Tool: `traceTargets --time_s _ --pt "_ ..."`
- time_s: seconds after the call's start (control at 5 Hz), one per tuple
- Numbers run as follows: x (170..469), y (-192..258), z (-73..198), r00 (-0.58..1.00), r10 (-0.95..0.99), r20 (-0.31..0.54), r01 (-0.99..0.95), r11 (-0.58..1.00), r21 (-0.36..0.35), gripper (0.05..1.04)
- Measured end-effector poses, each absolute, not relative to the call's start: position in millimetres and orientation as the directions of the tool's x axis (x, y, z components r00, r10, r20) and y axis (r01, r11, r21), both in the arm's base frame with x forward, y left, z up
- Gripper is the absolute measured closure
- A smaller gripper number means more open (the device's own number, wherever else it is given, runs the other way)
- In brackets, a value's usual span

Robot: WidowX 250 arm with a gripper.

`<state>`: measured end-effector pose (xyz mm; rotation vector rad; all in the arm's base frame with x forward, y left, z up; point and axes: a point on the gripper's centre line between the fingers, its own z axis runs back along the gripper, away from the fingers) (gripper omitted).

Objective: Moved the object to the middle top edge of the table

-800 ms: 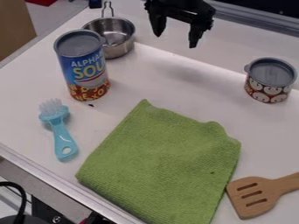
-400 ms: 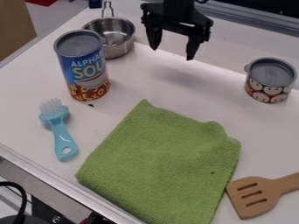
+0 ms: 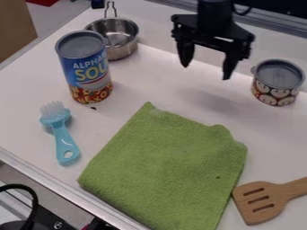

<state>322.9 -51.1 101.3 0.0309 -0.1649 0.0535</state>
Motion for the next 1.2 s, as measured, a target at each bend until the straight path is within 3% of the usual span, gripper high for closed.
traceTargets --time_s 0.4,0.8,1.2 --pt "315.5 -101.2 107.8 0.977 0.135 0.163 -0.134 0.991 -0.016 0.083" --pt "322.8 -145.6 88.6 0.959 0.254 0.126 -0.248 0.967 -0.057 0.084" --pt "345.5 -161.5 58.7 0.928 0.359 0.103 -0.359 0.933 -0.02 0.083"
